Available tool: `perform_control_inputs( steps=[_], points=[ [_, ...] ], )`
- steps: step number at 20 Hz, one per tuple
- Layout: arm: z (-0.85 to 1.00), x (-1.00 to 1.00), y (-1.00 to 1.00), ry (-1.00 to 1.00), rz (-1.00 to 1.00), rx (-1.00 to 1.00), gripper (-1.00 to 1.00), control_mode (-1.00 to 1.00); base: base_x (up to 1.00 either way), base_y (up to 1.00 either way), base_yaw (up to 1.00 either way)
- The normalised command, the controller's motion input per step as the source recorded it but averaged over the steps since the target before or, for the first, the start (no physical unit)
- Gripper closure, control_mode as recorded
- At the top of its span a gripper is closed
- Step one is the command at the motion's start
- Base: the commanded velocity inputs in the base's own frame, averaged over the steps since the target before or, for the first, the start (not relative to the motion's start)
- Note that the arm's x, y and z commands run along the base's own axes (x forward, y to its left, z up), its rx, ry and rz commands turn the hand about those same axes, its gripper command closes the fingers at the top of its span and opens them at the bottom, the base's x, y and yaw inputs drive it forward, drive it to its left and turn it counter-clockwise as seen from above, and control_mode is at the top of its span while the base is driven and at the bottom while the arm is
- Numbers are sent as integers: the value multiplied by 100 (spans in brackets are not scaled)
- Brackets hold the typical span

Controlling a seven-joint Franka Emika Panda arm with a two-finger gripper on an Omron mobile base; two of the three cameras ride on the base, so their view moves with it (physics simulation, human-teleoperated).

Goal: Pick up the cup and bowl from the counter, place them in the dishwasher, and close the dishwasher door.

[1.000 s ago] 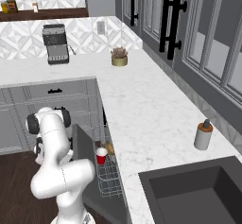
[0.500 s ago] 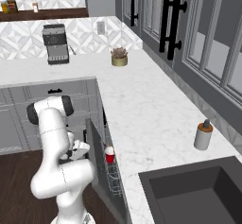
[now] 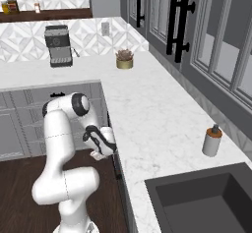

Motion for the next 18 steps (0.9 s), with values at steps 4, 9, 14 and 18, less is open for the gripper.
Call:
perform_control_inputs(
  steps=[4,9,14,18],
  points=[
    [-17,-1,0,-51,-12,-100,-100,-100,0,0,0],
    [-24,-5,0,-61,-12,-100,-100,-100,0,0,0],
    [-19,-13,0,-61,-16,-100,-100,-100,0,0,0],
    [99,-94,-3,-13,-9,-67,-100,-100,0,0,0]
  ],
)
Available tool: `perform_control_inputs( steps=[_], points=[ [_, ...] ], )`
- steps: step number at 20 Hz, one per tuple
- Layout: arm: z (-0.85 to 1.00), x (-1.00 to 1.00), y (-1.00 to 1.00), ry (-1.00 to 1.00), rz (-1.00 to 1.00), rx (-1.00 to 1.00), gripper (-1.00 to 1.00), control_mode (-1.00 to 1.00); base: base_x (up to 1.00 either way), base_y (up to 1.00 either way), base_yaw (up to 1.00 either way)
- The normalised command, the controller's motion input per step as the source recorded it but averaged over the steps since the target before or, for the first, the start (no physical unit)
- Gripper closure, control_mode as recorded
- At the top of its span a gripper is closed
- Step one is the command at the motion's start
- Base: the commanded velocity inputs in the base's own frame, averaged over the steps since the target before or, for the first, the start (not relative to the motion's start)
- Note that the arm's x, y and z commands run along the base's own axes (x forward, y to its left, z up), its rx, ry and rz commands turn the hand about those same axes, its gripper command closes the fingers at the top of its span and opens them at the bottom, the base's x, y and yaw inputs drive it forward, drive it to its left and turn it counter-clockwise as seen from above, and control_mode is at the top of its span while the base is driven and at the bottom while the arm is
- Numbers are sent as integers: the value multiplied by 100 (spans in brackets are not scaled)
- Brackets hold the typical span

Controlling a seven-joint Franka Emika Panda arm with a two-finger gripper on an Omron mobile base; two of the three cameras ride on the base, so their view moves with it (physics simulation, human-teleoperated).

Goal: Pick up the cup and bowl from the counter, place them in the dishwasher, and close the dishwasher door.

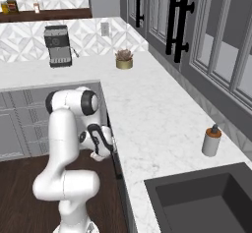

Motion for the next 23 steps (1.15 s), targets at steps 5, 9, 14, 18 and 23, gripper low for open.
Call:
perform_control_inputs(
  steps=[5,9,14,18,23],
  points=[
    [88,-92,-4,-41,0,-72,-100,-100,0,0,0],
    [-17,-18,84,-75,-12,-100,-100,-100,0,0,0],
    [-25,0,99,-84,-12,-100,-100,-100,0,0,0],
    [-24,9,100,-93,-14,-96,-100,-100,0,0,0],
    [-34,61,88,-94,-22,-94,-100,-100,0,0,0]
  ],
)
